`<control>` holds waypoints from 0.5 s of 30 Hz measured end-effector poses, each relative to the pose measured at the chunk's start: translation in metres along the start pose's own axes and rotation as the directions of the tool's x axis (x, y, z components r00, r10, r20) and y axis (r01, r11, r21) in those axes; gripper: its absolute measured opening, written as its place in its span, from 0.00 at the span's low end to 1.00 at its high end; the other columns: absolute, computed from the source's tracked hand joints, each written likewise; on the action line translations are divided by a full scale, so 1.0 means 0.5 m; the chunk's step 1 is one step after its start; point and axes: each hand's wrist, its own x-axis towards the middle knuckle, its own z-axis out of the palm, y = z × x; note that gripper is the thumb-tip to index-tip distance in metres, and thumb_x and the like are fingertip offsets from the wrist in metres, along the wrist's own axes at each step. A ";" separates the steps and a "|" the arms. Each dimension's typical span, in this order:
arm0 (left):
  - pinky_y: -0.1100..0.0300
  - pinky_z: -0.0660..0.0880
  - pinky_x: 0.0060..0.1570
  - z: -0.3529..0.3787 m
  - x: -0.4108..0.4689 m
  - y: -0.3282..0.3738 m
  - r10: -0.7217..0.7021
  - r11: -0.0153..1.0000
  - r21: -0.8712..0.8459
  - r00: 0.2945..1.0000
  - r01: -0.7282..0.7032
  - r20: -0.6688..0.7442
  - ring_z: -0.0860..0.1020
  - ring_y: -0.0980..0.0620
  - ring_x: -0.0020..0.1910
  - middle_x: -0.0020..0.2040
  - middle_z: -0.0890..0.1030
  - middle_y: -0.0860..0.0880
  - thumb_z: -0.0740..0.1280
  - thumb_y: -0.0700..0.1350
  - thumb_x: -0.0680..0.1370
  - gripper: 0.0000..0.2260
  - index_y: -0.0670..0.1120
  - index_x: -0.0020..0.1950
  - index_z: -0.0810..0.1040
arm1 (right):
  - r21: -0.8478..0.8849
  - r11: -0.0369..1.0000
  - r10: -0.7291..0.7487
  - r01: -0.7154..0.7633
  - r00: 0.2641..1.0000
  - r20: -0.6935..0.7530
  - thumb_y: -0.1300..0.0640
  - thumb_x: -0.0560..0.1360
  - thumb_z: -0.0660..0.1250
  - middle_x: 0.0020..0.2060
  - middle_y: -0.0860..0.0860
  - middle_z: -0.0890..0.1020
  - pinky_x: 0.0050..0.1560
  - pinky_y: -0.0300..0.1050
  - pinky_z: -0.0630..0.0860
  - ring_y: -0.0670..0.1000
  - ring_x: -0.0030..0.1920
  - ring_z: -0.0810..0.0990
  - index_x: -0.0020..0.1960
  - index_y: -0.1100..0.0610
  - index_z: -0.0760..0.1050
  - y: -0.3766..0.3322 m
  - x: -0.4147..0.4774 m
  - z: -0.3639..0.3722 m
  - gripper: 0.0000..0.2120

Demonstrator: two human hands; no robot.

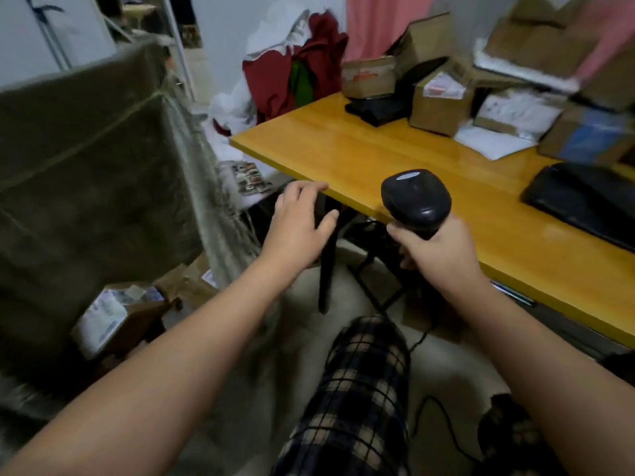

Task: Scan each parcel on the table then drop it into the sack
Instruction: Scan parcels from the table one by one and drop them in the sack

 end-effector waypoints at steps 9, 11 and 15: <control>0.59 0.61 0.63 0.179 0.005 0.275 0.284 0.958 -0.115 0.933 -0.264 0.221 0.64 0.47 0.67 0.68 0.67 0.47 0.64 0.49 0.80 0.20 0.48 0.71 0.67 | 0.098 0.981 0.188 -0.166 0.937 -0.295 0.58 0.74 0.71 0.27 0.56 0.77 0.26 0.38 0.73 0.49 0.22 0.76 0.42 0.64 0.76 0.071 -0.119 -0.306 0.09; 0.58 0.62 0.64 0.222 0.005 0.328 0.331 0.943 -0.137 0.904 -0.305 0.270 0.64 0.47 0.67 0.68 0.67 0.47 0.64 0.49 0.80 0.20 0.48 0.71 0.67 | 0.127 0.976 0.210 -0.175 0.907 -0.365 0.58 0.74 0.71 0.26 0.55 0.77 0.27 0.40 0.74 0.50 0.22 0.76 0.38 0.61 0.76 0.087 -0.138 -0.362 0.09; 0.54 0.64 0.65 0.297 0.020 0.415 0.449 0.893 -0.131 0.831 -0.431 0.329 0.65 0.46 0.67 0.67 0.67 0.47 0.66 0.50 0.78 0.22 0.49 0.71 0.67 | 0.249 0.948 0.297 -0.198 0.833 -0.467 0.57 0.74 0.71 0.26 0.55 0.76 0.23 0.40 0.72 0.51 0.21 0.75 0.37 0.59 0.75 0.105 -0.163 -0.446 0.10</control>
